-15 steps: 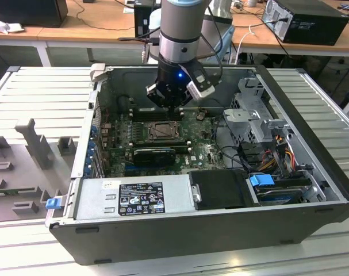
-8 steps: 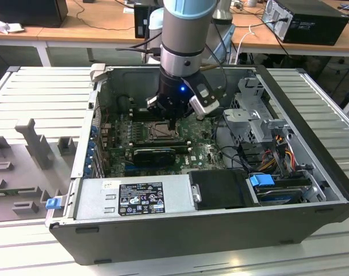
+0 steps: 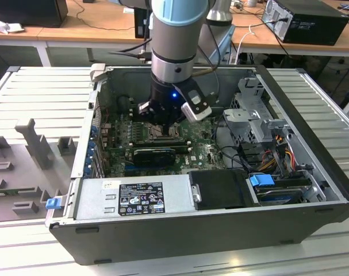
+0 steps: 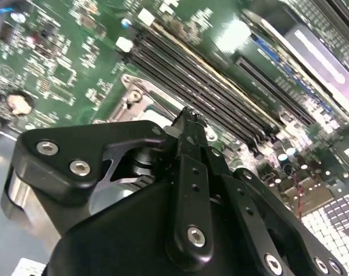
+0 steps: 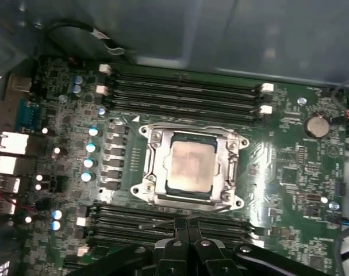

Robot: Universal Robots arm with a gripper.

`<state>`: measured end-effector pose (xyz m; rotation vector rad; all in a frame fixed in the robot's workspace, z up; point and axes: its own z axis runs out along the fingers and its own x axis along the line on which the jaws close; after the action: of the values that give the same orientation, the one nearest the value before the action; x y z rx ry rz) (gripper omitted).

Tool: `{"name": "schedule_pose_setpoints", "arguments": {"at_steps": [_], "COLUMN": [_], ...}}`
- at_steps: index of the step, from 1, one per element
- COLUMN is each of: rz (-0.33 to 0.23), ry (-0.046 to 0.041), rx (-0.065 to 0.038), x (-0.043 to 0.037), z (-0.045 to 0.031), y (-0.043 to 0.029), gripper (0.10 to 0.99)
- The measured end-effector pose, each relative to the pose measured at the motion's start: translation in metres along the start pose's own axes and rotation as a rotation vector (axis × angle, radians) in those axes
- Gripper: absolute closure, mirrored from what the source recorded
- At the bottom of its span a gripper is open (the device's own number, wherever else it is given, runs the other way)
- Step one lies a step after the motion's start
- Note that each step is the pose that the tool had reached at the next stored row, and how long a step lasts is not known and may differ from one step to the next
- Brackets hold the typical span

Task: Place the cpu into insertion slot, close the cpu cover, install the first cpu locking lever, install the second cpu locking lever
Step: 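Install the second cpu locking lever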

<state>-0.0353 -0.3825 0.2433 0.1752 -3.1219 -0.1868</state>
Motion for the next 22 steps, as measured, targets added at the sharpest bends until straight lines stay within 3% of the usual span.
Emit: {"name": "schedule_pose_setpoints", "arguments": {"at_steps": [8,12,13,17,19,22], "rz": [0.0,-0.002,-0.004,-0.004,-0.002,-0.002], "ry": [-0.0003,-0.0088,-0.0097,-0.0117,-0.0125,-0.0127], "rx": [-0.004,-0.082,-0.091,-0.108,-0.112,-0.114], "x": [0.008,0.0249,0.0259,0.0288,0.0296,0.0312], "z": [0.0125,0.0142,0.0144,0.0135,0.0135,0.0163], "y": [-0.0006,-0.0014,-0.0036,-0.0126,-0.0167,-0.0173], "gripper": [0.98,0.98,0.98,0.98,0.98,0.98]}}
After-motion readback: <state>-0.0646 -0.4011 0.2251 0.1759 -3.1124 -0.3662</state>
